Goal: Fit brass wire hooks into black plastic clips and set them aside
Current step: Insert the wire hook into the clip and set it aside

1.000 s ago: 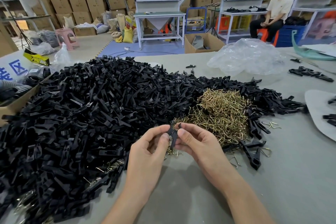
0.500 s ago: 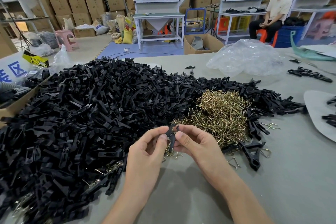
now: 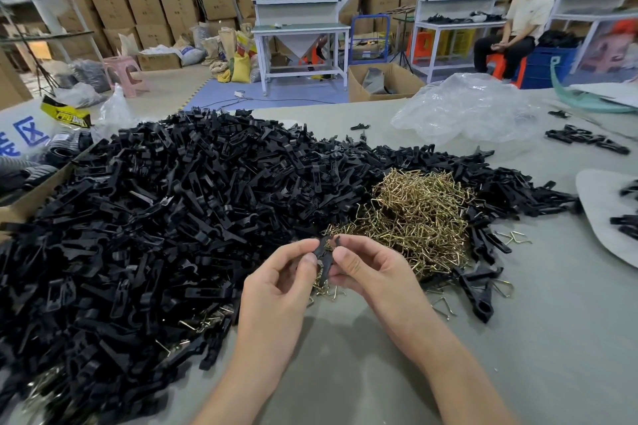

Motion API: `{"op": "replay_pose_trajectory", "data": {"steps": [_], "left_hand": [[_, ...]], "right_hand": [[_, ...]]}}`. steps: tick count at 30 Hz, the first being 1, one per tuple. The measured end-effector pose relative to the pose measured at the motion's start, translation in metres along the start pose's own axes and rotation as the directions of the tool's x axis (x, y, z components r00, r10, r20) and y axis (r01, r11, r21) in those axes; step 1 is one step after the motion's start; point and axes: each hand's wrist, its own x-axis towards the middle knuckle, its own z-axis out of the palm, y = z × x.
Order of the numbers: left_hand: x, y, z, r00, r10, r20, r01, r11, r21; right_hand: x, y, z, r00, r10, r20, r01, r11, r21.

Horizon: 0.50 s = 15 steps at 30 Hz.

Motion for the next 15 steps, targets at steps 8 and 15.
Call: {"op": "replay_pose_trajectory", "data": {"steps": [8,15], "left_hand": [[0.0002,-0.0017,-0.0009,1.0,0.015,0.021,-0.014,1.0,-0.013],[-0.002,-0.0052,0.0015,0.999,0.028,0.032,-0.029,1.0,0.013]], "right_hand": [[-0.0006,0.0008,-0.0004,1.0,-0.002,0.001,0.002,1.0,-0.002],[-0.0023,-0.0016,0.0009,0.999,-0.01,0.045,0.009,1.0,0.02]]}}
